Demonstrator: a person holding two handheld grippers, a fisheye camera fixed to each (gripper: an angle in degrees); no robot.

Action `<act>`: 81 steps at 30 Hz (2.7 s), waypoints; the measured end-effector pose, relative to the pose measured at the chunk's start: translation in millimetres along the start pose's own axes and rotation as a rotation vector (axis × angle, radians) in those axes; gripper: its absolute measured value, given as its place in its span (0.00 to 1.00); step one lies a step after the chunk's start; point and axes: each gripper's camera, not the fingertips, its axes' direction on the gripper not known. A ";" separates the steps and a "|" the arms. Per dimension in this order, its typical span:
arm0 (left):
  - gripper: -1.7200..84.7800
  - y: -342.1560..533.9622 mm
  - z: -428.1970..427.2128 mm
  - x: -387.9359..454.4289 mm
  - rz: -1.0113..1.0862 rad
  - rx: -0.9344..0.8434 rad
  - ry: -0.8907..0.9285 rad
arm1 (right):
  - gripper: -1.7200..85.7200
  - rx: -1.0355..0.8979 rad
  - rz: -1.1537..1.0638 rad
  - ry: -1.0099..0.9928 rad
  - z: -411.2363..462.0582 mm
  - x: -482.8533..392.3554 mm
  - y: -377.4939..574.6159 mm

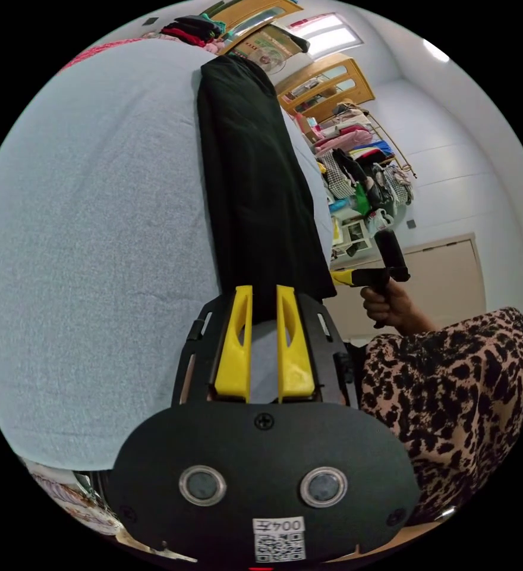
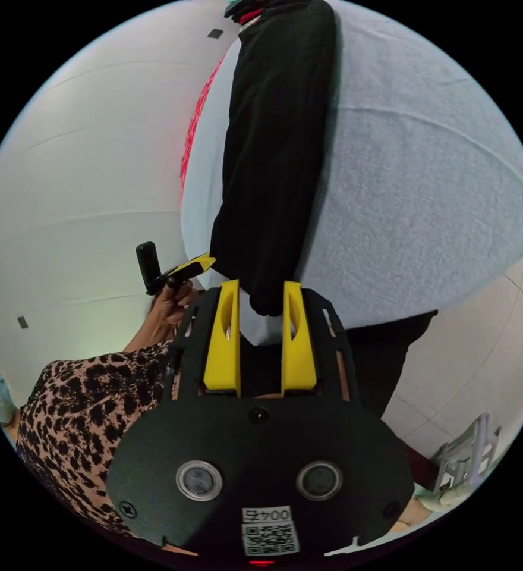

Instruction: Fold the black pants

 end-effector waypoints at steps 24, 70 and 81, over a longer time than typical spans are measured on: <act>0.05 -42.9 -124.6 44.6 0.179 0.086 -0.079 | 0.08 0.269 -0.232 0.365 5.4 -108.6 66.4; 0.07 -72.9 -79.2 -26.3 0.041 -0.014 0.195 | 0.09 0.180 0.021 -0.152 -61.2 10.3 60.1; 0.07 -26.0 -36.0 -40.5 -0.055 -0.049 0.096 | 0.10 0.071 0.021 0.178 -35.7 -16.9 68.0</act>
